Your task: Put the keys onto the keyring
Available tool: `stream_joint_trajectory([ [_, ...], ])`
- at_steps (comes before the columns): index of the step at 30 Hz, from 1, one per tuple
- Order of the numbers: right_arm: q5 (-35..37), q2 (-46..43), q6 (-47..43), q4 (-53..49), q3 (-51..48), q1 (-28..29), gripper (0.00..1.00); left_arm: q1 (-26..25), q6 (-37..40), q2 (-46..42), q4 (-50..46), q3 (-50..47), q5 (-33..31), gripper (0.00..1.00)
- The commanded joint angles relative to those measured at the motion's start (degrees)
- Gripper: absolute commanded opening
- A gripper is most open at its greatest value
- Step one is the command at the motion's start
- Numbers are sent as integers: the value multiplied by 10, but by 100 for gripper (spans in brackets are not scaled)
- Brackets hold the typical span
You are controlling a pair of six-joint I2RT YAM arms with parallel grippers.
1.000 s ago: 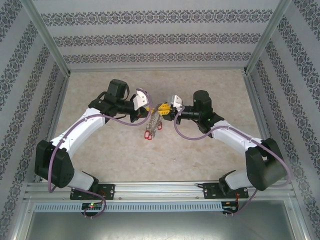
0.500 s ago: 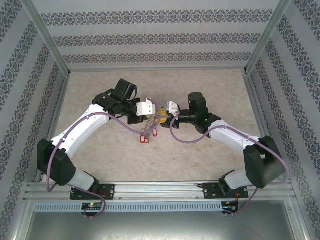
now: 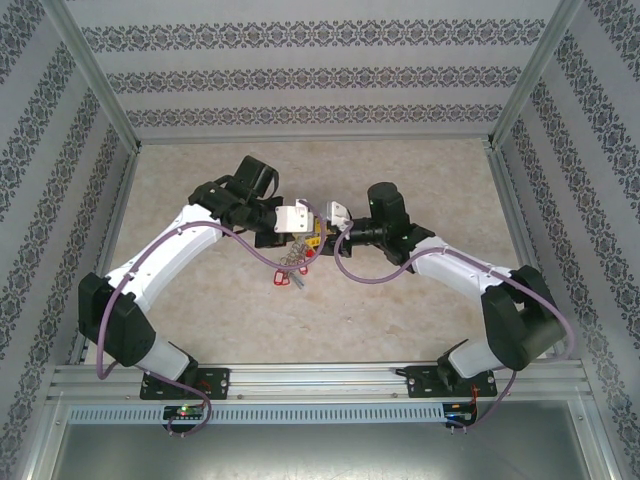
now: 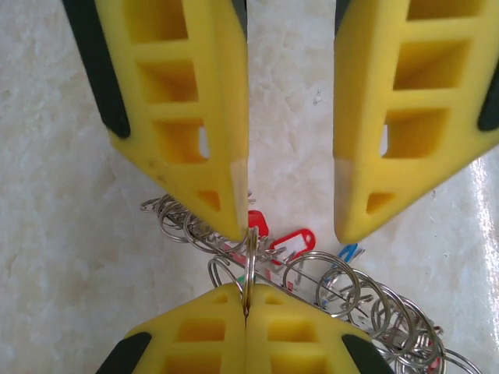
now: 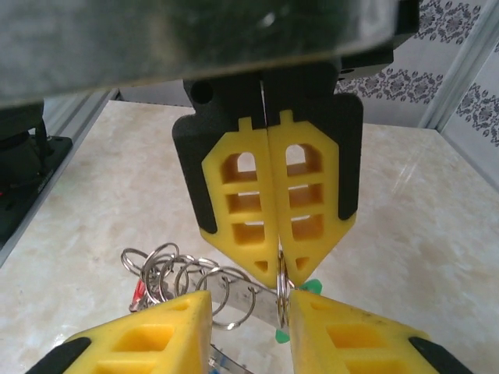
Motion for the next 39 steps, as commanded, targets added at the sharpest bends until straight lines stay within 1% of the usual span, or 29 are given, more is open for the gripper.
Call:
stream_joint_trajectory([
  [1,-26,16,12,17,20,9,29,-10,13,2,-6,22,11,0],
  [8,-17,30,26,15,36,13,14,-12,12,0,-8,20,12,0],
  [12,7,30,37,17,35,13,0,-8,-2,-11,7,11,25,0],
  [14,20,24,53,39,26,11,0,1,-20,-22,27,-2,46,0],
  [17,26,10,94,95,12,2,0,31,-64,-43,77,-33,97,1],
  [19,27,0,108,116,11,-3,0,51,-88,-60,115,-62,144,13],
  [22,24,-13,123,134,12,-11,0,64,-125,-79,176,-102,184,20],
  [24,20,-20,131,142,13,-16,0,64,-142,-79,200,-115,189,24],
  [29,10,-27,155,155,17,-27,0,64,-157,-70,232,-126,193,26],
  [35,3,-29,158,153,20,-29,0,64,-185,-66,291,-143,166,28],
  [39,1,-31,159,154,20,-29,0,64,-213,-66,337,-158,159,30],
])
